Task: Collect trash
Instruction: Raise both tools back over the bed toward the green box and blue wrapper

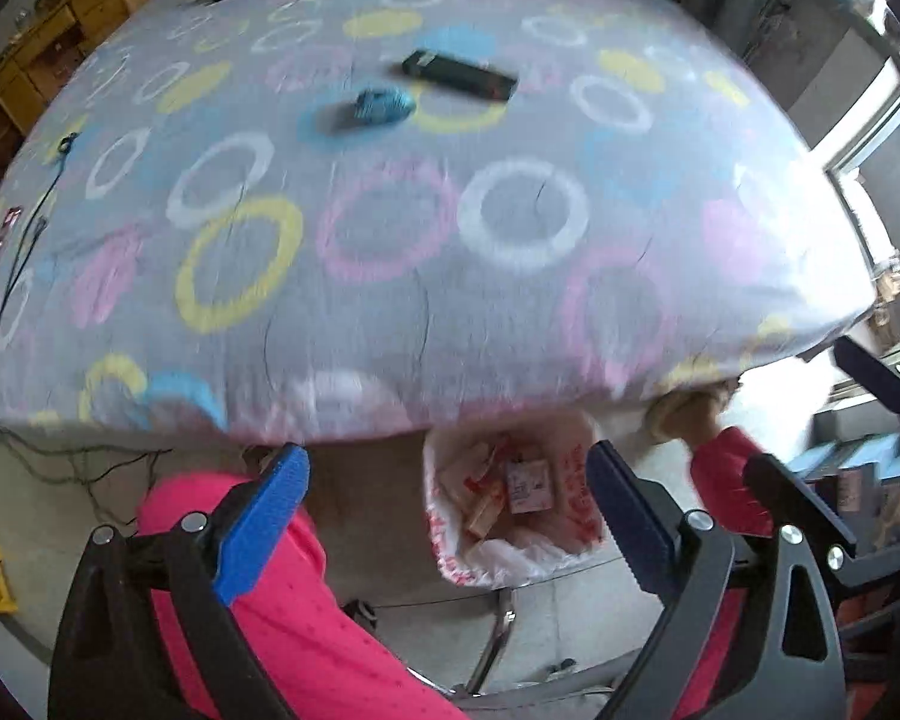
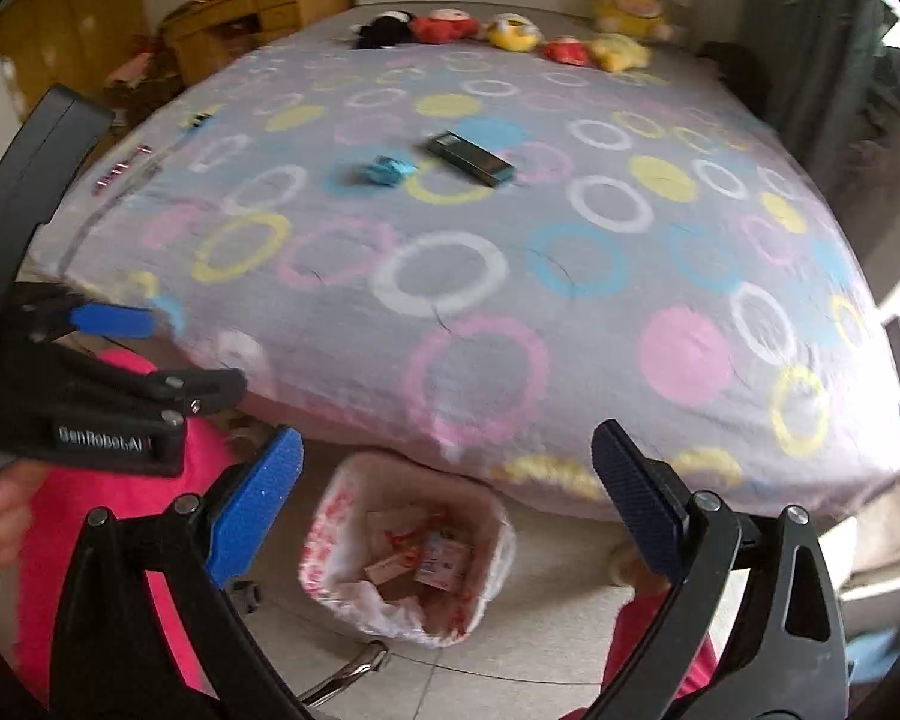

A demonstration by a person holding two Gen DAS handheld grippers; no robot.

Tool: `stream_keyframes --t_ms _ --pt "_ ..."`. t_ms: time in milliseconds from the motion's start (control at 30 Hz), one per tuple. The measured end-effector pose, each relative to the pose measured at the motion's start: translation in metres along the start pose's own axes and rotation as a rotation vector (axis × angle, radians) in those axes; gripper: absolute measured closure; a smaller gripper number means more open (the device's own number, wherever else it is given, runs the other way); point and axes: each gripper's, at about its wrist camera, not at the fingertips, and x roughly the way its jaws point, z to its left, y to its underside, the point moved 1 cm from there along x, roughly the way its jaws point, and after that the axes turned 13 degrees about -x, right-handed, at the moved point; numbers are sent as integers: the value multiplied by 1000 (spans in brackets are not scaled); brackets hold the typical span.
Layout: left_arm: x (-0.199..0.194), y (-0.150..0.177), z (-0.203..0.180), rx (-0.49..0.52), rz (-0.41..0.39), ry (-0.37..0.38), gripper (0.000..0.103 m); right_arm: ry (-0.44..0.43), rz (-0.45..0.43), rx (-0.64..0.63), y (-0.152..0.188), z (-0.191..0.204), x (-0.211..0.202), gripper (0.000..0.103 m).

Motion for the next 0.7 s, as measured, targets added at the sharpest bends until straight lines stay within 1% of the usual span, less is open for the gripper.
stream_keyframes --t_ms 100,200,267,333,400,500,600,667,700 --pt "-11 -22 5 20 11 31 12 -14 -36 -55 -27 -10 -10 8" --pt "-23 -53 10 50 1 35 12 -21 -56 -133 -55 -18 -19 8" --pt "-32 -70 12 56 -3 30 12 -68 -73 -183 -76 -26 -25 8" --pt "-41 -92 13 70 -19 24 12 -83 -77 -213 -91 -34 -28 8" --pt "-49 -111 13 78 -23 22 12 -125 -80 -244 -111 -46 -28 8" --pt "-54 -140 6 110 18 50 12 -160 -96 -276 -134 -60 -29 8" --pt "-55 -161 -5 153 11 10 12 -182 -119 -302 -161 -80 -29 8" --pt "-52 -171 -11 176 22 9 12 -189 -130 -307 -177 -92 -26 7" --pt "-51 -177 -16 190 33 17 12 -206 -130 -313 -185 -98 -22 7"
